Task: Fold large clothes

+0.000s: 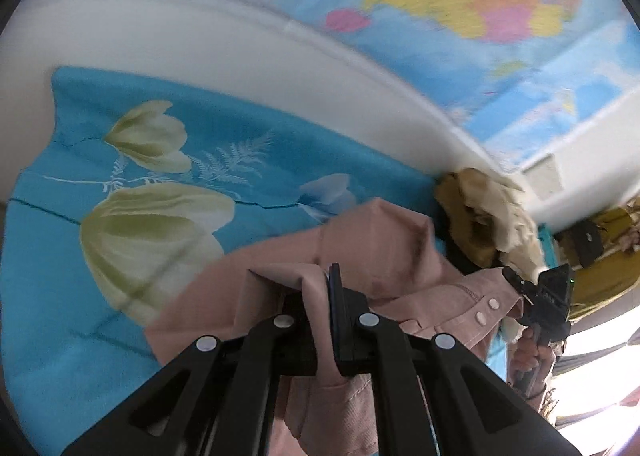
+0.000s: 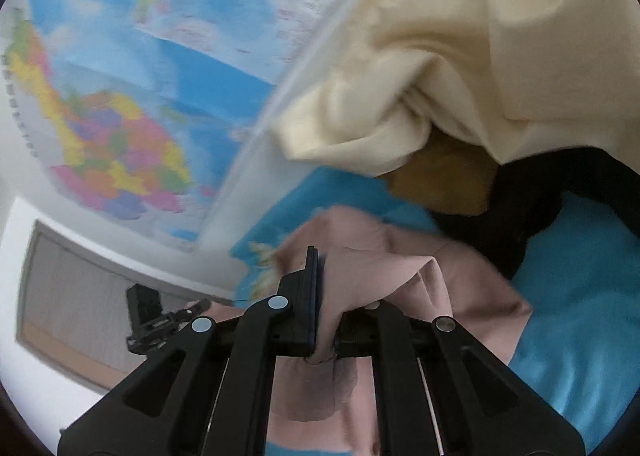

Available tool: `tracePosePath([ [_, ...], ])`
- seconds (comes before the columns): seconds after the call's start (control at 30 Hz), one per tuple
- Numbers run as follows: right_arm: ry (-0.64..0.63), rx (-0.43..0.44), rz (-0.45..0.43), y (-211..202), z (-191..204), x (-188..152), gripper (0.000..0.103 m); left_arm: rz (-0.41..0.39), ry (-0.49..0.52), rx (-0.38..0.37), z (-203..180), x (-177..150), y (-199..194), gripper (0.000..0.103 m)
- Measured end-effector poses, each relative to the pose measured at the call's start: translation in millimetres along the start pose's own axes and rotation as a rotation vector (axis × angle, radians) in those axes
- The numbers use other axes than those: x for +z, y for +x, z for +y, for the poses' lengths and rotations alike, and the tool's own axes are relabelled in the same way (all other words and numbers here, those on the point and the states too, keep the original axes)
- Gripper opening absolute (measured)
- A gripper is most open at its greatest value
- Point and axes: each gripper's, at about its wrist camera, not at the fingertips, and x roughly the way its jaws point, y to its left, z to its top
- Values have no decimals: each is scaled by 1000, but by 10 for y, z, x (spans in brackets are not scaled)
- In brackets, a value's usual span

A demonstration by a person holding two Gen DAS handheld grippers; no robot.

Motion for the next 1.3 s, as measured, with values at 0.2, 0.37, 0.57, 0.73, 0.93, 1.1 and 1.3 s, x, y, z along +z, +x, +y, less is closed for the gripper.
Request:
tracePosePath([
  [0.2,-26,-146,9,166,-103,16,70,95,-71,-1,279,86,401,29],
  [0.37,-285,-191,-35,-106,397,-220,73,0,-8,-95,268,-46,67,75],
  [0.57,-728,-294,59,279,1128,-798,75,-79,162,-34,-25,-213,-175,83],
  [0.73,-887,-394,220,1061,1162,-1079,82,14,311,141,-310,-335,288,82],
  [0.93,-911,-493,302,1482,929,-1147,12,60,345,288,-355,-253,729,35],
  [1.1,-851,-451,153,1160,1072,-816,5,-32,225,170,-217,-57,483,49],
  [1.3,-773,-452,67,1169,1105,-440,5,-75,290,198,-178,-236,402,73],
])
